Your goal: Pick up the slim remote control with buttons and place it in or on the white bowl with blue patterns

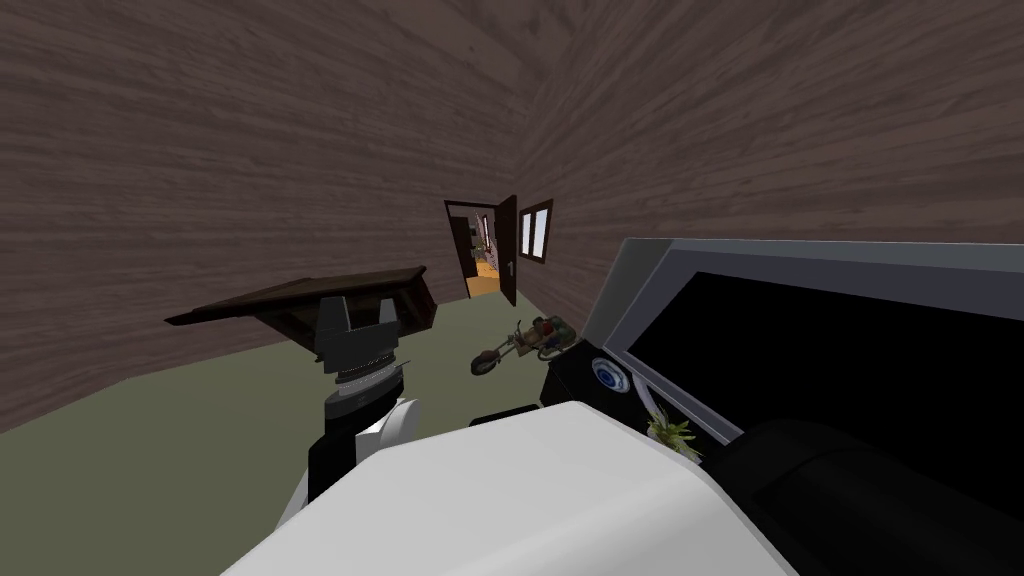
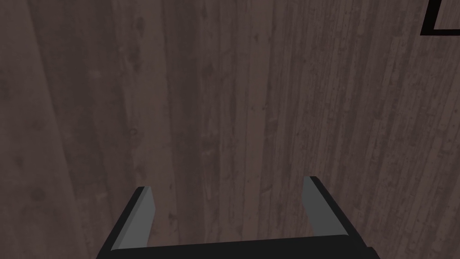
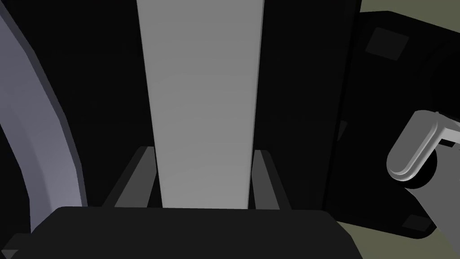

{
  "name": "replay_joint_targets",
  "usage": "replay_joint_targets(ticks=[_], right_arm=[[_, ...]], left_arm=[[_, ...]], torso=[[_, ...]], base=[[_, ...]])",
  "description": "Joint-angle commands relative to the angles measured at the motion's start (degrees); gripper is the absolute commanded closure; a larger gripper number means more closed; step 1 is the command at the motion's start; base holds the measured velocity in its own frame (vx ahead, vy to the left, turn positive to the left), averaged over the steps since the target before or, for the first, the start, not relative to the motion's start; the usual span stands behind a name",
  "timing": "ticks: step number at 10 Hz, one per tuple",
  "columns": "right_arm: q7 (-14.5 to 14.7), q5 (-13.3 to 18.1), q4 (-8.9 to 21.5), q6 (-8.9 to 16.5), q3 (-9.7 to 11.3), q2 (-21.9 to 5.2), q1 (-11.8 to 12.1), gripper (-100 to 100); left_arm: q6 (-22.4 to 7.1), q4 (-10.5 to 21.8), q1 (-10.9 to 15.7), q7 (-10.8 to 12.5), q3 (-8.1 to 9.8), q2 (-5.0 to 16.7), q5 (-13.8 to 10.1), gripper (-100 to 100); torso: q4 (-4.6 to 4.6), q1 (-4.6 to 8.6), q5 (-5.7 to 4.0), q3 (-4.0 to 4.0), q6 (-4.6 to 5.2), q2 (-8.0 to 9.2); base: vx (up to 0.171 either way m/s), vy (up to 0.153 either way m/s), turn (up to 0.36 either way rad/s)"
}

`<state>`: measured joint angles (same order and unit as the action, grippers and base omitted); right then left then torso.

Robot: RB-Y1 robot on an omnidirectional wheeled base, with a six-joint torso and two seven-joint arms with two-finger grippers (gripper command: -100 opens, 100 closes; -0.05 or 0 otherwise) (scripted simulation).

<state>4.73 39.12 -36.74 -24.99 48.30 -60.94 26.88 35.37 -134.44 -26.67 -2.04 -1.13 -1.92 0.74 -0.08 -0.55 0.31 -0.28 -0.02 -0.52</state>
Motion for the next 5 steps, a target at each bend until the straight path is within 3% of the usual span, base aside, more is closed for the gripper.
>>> replay_joint_targets(ticks=[1, 3, 5], right_arm=[[0.49, 0.22, 2.22, -1.44, -0.39, -0.08, -0.52, 100], [-1.06, 0.92, 1.69, -2.13, 0.25, -1.58, -0.83, 100], [-2.74, 1.57, 0.91, -2.83, 0.91, -2.64, -1.48, 100]], left_arm=[[0.0, 0.0, 0.0, 0.0, 0.0, 0.0, 0.0, 0], [0.0, 0.0, 0.01, 0.0, 0.0, 0.0, 0.0, 0], [0.0, 0.0, -0.01, 0.0, 0.0, 0.0, 0.0, 0]], torso=[[0.0, 0.0, 0.0, 0.0, 0.0, 0.0], [0.0, 0.12, -0.05, 0.06, 0.07, 0.15], [-0.03, 0.1, -0.09, -0.16, -0.06, -0.3]], base=[[0.132, 0.111, 0.03], [0.095, 0.072, 0.024], [0.212, 0.072, 0.042]])
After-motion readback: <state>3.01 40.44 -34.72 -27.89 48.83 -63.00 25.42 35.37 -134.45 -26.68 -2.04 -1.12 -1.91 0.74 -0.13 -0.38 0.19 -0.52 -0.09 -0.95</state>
